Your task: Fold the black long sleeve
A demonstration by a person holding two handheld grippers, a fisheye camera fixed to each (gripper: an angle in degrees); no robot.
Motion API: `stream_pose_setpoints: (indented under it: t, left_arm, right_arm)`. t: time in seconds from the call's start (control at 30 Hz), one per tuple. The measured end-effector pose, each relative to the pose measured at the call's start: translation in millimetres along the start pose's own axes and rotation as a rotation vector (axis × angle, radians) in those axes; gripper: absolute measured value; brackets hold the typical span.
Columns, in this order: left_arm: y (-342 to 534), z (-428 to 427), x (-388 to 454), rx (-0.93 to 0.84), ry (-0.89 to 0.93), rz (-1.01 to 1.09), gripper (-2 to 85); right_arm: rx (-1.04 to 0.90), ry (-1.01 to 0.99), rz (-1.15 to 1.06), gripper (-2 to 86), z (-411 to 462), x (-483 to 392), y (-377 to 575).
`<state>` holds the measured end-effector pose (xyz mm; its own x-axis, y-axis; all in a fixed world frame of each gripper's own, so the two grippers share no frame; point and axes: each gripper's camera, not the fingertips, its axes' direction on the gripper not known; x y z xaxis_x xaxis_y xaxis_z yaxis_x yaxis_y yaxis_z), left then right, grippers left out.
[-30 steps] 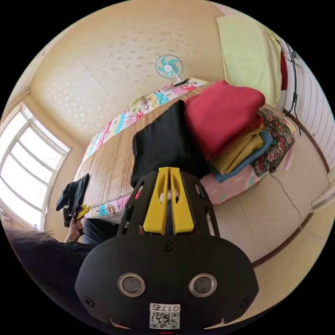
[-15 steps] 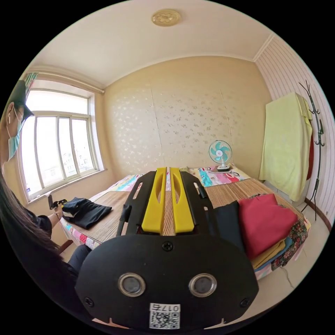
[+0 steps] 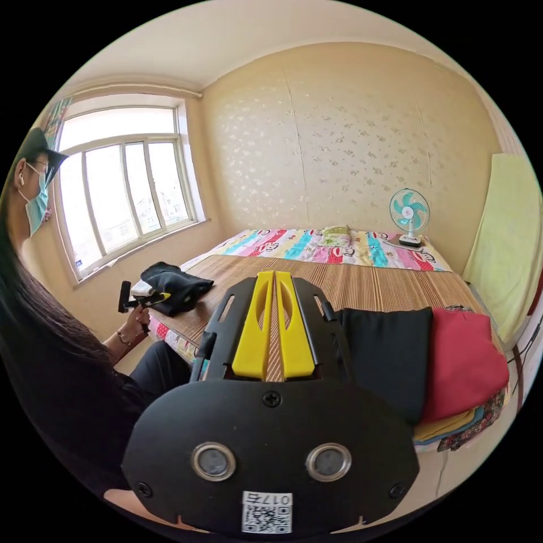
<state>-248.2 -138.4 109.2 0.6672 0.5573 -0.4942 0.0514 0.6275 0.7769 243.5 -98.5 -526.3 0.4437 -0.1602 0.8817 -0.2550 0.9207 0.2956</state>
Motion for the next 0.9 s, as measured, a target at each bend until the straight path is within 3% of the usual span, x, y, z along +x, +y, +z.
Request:
stream_pose_setpoints:
  t: [0.1, 0.2, 0.37, 0.47, 0.67, 0.73, 0.8, 0.87, 0.9]
  left_arm:
    - [76.6, 46.3, 48.7, -0.095, 0.115, -0.095, 6.3]
    - [105.0, 46.2, 92.3, -0.107, 0.057, -0.077, 8.2]
    - [52.8, 63.1, 141.4, -0.096, 0.052, 0.033, 11.2]
    - [-6.4, 129.7, 165.1, -0.214, 0.033, 0.065, 12.8]
    - [-72.8, 296.3, 157.6, -0.355, -0.416, -0.028, 16.1]
    - [-50.4, 359.0, 115.1, -0.591, -0.475, -0.194, 15.4]
    - [-30.7, 346.2, 114.3, -0.460, -0.539, -0.212, 9.0]
    - [-19.9, 325.8, 117.2, -0.431, -0.343, -0.258, 4.6]
    - [-13.5, 301.4, 120.0, -0.393, -0.108, -0.300, 4.1]
  right_arm:
    - [-0.115, -0.088, 0.025, 0.5, 42.3, 4.2, 12.7]
    - [-0.246, -0.169, 0.073, 0.4, 81.0, 15.3, 37.1]
    - [-0.280, -0.321, 0.166, 0.4, 110.5, 46.6, 88.4]
    - [-0.270, -0.389, 0.176, 0.3, 112.9, 55.7, 109.8]
    - [-0.240, -0.381, 0.188, 0.4, 89.2, 66.0, 152.6]
    - [-0.226, -0.353, 0.204, 0.5, 74.9, 73.0, 169.7]
    - [-0.209, -0.310, 0.228, 0.7, 58.8, 82.4, 190.8]
    - [-0.189, -0.273, 0.255, 0.9, 41.2, 96.1, 222.1]
    - [-0.187, -0.274, 0.250, 1.0, 38.3, 98.8, 229.5]
